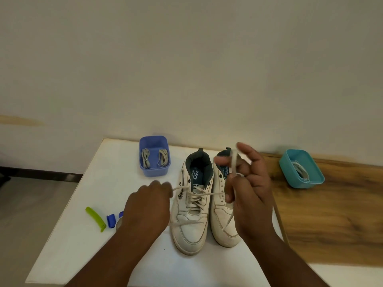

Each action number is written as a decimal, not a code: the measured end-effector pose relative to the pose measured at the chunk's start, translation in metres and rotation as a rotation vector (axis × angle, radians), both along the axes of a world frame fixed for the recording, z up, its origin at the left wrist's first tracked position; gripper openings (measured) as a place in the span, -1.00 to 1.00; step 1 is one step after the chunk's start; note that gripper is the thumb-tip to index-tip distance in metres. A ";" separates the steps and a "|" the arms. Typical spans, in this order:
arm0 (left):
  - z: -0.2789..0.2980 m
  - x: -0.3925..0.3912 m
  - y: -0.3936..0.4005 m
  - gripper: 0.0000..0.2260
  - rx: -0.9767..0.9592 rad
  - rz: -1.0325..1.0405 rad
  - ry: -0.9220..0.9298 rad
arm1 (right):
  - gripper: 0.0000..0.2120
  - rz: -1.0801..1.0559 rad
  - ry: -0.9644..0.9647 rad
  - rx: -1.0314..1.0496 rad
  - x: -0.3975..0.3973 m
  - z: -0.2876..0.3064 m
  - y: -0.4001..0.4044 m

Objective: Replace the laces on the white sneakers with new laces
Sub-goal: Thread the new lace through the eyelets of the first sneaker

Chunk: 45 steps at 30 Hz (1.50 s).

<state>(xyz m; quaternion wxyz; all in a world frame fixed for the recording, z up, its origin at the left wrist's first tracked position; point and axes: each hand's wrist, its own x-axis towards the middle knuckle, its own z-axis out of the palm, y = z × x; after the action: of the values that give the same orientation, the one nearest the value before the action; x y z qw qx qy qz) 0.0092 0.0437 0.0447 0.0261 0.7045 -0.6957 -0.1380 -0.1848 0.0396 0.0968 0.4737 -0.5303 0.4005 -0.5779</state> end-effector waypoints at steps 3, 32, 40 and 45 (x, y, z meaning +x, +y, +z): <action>0.011 -0.012 -0.006 -0.45 -0.325 -0.089 0.645 | -0.58 0.239 0.187 0.057 0.003 -0.004 0.001; 0.005 -0.003 -0.008 -0.31 -0.223 0.053 0.299 | -0.87 -0.041 0.421 0.298 -0.013 -0.033 -0.022; -0.014 -0.028 -0.019 -0.71 -0.188 -0.146 0.768 | -0.90 0.064 0.354 0.254 -0.002 -0.037 -0.020; -0.014 -0.025 -0.022 -0.77 -0.327 -0.014 0.678 | -0.78 -0.042 0.564 0.261 -0.014 -0.057 -0.028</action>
<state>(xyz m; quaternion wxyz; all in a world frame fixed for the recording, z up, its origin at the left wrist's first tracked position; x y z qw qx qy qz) -0.0158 0.0214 0.0303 0.3663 0.6006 -0.6651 -0.2504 -0.1992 0.0116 0.0401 0.3959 -0.5958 0.5980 -0.3614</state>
